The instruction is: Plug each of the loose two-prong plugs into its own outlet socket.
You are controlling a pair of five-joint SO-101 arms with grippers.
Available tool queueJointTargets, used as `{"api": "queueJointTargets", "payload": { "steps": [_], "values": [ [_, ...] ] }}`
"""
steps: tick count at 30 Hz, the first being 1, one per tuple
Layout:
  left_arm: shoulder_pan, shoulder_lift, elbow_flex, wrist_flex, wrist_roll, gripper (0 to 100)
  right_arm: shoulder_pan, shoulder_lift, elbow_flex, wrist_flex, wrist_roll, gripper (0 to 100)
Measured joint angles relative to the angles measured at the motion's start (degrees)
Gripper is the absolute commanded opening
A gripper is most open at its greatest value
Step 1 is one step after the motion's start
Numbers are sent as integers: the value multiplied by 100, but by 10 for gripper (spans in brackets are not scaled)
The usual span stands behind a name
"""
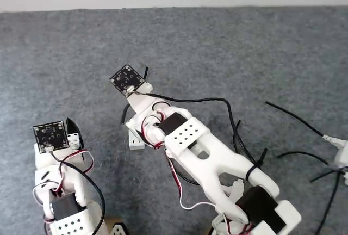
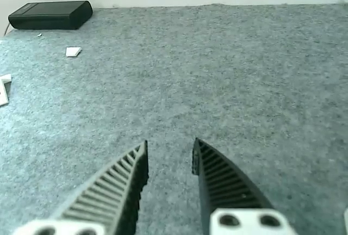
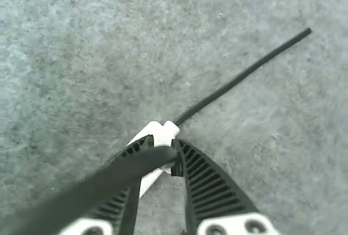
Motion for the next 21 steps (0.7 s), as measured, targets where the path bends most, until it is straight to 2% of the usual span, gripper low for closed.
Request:
{"api": "queueJointTargets", "payload": {
  "steps": [21],
  "values": [
    [0,0,0,0,0,122,-211,0,0,18,-255,9]
  ]
}}
